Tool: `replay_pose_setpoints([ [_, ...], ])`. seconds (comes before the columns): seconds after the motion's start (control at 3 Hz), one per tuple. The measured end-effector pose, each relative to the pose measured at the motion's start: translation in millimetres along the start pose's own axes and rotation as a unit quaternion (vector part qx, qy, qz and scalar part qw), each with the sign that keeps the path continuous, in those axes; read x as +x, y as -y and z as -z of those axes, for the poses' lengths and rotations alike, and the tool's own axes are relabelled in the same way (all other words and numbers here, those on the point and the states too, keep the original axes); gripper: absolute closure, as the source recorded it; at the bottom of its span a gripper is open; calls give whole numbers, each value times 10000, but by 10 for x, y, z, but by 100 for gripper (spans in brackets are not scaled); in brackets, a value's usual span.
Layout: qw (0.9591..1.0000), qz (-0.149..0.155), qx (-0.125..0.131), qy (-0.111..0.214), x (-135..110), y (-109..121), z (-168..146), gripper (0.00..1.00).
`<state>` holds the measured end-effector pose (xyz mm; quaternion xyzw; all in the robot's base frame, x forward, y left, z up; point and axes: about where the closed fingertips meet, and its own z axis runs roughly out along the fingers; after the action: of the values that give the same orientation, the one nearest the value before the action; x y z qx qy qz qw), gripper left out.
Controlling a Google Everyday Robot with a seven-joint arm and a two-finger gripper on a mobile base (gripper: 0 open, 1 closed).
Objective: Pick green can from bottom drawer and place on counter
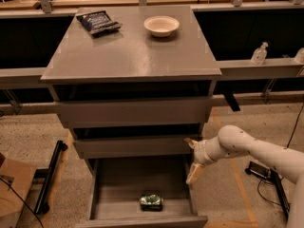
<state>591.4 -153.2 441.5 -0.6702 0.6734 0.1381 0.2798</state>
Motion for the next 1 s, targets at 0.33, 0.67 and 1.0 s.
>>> replay_pose_setpoints([
  [0.33,10000,34,-8,-24,-5,-4,-12,0],
  [0.67,9998,-38,-59,-170,130,5,-270,0],
  [1.0,9989,-139,-294,-335,324,-91,-659,0],
])
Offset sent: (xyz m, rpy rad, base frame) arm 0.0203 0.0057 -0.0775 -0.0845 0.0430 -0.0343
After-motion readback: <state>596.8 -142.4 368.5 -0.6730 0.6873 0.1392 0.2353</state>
